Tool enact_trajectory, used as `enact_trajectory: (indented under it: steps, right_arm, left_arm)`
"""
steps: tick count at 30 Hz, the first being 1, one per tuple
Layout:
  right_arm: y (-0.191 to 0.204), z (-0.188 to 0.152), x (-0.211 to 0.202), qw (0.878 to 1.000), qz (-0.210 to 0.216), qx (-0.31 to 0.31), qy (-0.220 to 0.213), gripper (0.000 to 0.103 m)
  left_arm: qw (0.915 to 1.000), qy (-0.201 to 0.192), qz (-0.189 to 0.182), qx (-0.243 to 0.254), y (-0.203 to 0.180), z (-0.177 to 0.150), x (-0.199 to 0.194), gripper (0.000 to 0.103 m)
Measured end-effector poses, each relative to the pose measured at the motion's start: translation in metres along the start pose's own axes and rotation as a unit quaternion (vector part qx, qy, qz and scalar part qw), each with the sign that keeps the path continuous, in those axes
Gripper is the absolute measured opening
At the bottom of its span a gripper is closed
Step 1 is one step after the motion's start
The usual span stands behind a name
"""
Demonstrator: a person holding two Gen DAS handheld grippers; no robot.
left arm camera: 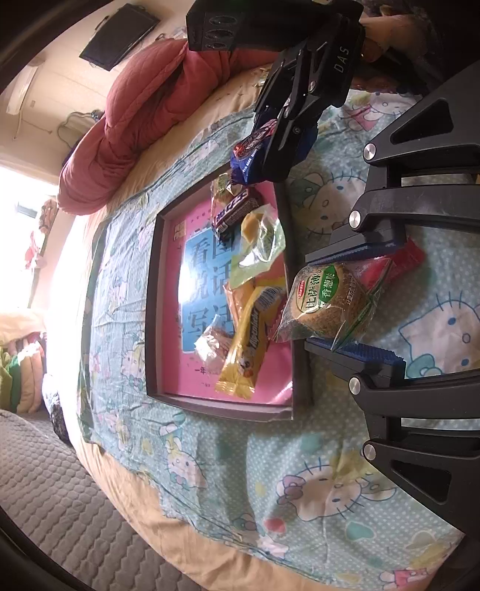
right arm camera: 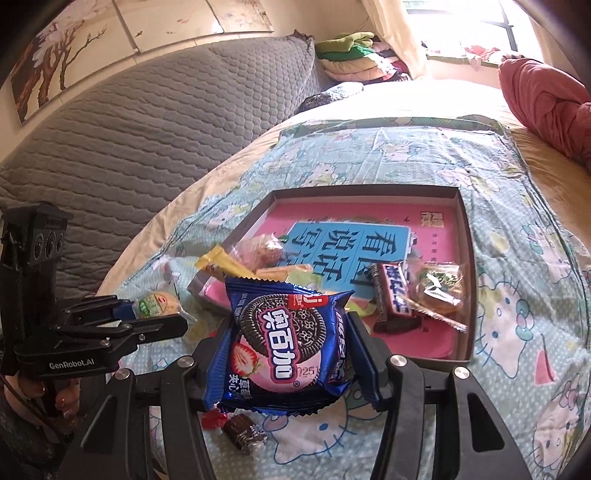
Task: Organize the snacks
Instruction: 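Lift the biscuit packet over the tray with the left tool while the right tool carries the Oreo pack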
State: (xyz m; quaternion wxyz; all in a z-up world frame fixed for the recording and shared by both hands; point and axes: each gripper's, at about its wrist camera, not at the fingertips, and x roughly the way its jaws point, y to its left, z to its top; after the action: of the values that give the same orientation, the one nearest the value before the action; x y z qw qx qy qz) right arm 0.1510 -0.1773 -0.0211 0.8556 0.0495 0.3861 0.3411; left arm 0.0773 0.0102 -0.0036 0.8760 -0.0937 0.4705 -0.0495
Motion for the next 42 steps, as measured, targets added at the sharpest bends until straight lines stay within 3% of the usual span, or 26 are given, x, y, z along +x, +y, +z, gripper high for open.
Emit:
enact_trajectory:
  steps: [17, 42]
  right_arm:
    - [-0.014, 0.011, -0.007, 1.000, -0.017, 0.013, -0.024, 0.057]
    - [-0.042, 0.023, -0.006, 0.997, -0.036, 0.049, -0.036, 0.057]
  left_arm:
    - [0.9999, -0.008, -0.011, 0.009, -0.019, 0.022, 0.013, 0.040]
    - [0.9992, 0.032, -0.016, 0.018, -0.039, 0.036, 0.080, 0.040]
